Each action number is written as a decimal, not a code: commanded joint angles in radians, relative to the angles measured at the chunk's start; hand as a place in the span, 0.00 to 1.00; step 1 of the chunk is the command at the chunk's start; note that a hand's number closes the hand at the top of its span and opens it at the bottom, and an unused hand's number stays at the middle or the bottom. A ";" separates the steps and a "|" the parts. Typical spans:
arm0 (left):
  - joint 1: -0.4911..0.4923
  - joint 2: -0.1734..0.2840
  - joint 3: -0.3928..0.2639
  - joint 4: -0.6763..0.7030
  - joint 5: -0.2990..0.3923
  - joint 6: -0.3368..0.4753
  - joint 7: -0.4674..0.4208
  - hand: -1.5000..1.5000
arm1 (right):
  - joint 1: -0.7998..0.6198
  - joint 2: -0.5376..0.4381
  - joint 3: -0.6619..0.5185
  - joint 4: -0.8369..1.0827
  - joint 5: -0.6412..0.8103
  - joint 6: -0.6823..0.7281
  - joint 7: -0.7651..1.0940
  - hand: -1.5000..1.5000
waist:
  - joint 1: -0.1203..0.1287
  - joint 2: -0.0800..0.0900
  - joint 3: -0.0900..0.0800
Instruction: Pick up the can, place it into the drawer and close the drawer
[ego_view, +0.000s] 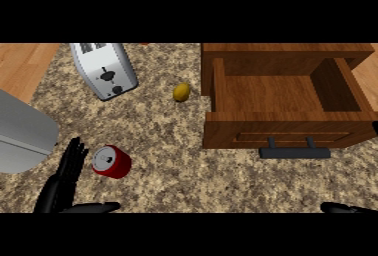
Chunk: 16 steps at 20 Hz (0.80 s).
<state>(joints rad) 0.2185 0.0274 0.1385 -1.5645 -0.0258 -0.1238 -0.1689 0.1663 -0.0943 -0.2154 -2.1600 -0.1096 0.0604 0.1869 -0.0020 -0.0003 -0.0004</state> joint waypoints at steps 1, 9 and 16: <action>-0.007 -0.013 0.014 0.127 -0.020 0.023 -0.114 0.00 | 0.031 0.012 -0.021 0.016 -0.005 0.028 -0.052 0.00 | 0.000 0.000 0.000; -0.094 0.017 0.023 0.278 -0.020 0.031 -0.142 0.00 | -0.040 0.006 -0.017 -0.018 0.017 0.007 0.049 0.00 | 0.002 0.000 0.000; -0.240 0.033 0.082 0.532 -0.005 0.085 -0.225 0.00 | -0.087 -0.043 -0.069 -0.034 -0.017 0.017 0.127 0.00 | 0.001 0.001 0.000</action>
<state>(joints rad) 0.0204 0.0524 0.2048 -1.1236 -0.0347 -0.0593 -0.3631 0.1485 -0.0986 -0.2573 -2.2227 -0.1255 0.0817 0.2659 -0.0031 -0.0002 -0.0002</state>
